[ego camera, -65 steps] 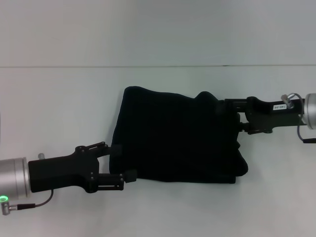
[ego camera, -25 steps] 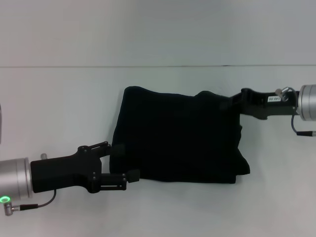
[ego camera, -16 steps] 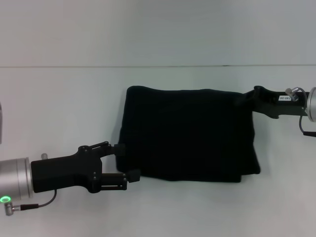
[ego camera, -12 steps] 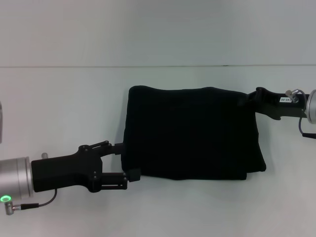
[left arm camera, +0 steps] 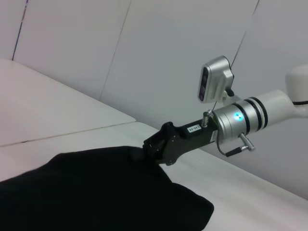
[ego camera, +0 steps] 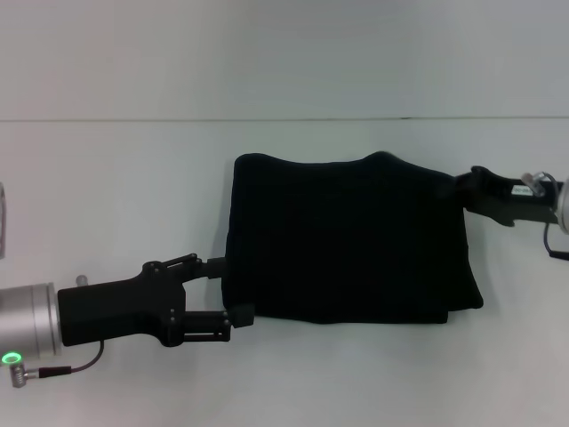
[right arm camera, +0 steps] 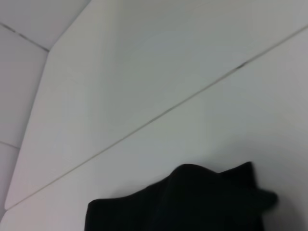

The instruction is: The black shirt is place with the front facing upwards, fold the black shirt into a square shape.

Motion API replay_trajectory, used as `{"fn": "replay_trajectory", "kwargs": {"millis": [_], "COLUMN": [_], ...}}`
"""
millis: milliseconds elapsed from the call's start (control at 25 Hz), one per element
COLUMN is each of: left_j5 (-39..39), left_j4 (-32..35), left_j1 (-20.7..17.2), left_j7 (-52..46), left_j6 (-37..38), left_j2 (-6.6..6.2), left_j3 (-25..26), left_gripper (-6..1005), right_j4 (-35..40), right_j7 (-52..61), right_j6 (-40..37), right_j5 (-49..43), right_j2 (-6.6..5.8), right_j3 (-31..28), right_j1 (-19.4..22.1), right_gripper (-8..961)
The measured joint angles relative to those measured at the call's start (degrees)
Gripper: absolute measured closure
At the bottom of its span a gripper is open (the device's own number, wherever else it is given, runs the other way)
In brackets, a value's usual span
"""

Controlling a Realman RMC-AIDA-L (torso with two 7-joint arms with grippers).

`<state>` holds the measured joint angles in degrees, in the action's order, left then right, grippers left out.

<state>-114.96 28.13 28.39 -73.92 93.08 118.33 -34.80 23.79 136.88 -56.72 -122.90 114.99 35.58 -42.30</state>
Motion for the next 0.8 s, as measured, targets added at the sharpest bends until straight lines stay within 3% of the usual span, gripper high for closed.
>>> {"fn": "replay_trajectory", "kwargs": {"millis": [360,560,800], "left_j5": [1.18,1.30,1.32], "left_j4": [-0.19,-1.67,-3.60], "left_j1": [-0.28,-0.38,-0.44], "left_j7": [-0.64,-2.71,-4.02], "left_j6": [-0.57,-0.84,-2.90], "left_j2": [0.23,0.35,0.37], "left_j3": [2.94,9.11,12.30], "left_gripper": [49,49,49], "right_j4": [0.13,0.44,0.64], "right_j7": [-11.04,-19.12,-43.18], "right_j6": [-2.30,-5.38,-16.60], "right_j5": [9.86,15.91,22.53], "right_j2": [0.40,-0.74,-1.24], "right_j3": [-2.48,-6.00,-10.22], "right_j1": [7.02,12.20,15.04], "right_gripper": [763,515,294]}}
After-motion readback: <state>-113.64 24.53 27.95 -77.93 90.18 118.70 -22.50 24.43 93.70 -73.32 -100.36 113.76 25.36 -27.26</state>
